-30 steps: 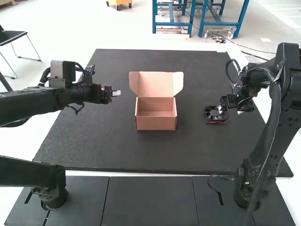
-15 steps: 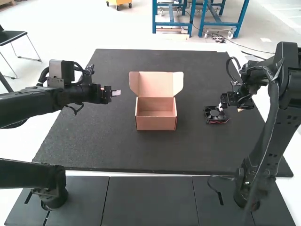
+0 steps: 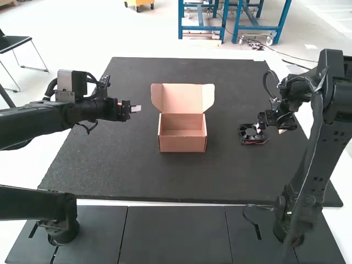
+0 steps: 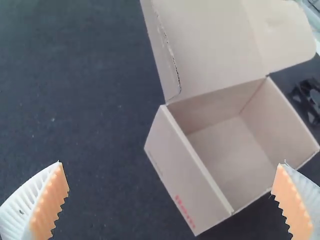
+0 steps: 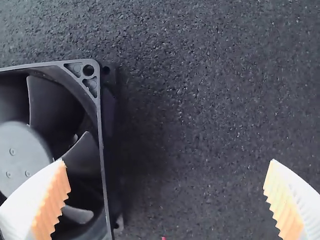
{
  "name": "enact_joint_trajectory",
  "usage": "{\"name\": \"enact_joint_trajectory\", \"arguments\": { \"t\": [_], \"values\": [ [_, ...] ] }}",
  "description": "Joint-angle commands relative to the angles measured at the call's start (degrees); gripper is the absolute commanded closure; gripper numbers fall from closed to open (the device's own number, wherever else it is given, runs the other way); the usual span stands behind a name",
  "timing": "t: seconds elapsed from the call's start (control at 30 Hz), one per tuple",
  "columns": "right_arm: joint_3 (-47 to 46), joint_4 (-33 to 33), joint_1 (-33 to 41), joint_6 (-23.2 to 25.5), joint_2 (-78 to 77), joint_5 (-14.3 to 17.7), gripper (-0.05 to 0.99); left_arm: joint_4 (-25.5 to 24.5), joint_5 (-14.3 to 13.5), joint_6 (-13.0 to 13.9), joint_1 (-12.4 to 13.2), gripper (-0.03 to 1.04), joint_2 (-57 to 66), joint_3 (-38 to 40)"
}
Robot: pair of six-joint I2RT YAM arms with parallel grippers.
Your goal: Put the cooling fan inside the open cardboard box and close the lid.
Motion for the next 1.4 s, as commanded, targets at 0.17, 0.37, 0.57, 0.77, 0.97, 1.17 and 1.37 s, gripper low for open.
{"name": "enact_joint_trajectory", "arguments": {
  "t": [0.17,0.37,0.57,0.77,0.97,1.17,1.37],
  "values": [
    [3.1,-1.7,-0.1,0.5,2.5,2.9,0.05,0.6,0.9,0.0,-0.4,0.05,-1.2,2.4],
    [4.6,-4.3,0.0,0.2,4.8,3.0,0.06,0.6,0.9,-0.2,-0.4,0.05,-1.2,3.1],
    [6.5,-6.5,0.3,0.1,6.3,2.8,0.14,0.7,0.9,-0.2,-0.2,0.05,-1.2,3.3],
    [8.5,-8.9,0.3,-0.1,7.4,1.6,0.34,0.8,0.9,-0.2,-0.2,0.05,-1.2,3.9],
    [9.9,-10.7,0.8,-0.1,8.5,0.6,0.42,0.8,0.9,-0.2,-0.1,0.05,-1.3,3.9],
    [10.7,-11.7,1.1,0.2,9.2,-2.5,0.69,0.6,0.9,-0.2,-0.1,0.05,-1.5,3.9],
    [10.9,-12.2,1.2,0.2,9.2,-4.9,0.94,0.4,0.9,-0.2,-0.1,0.05,-2.2,3.8]
  ]
}}
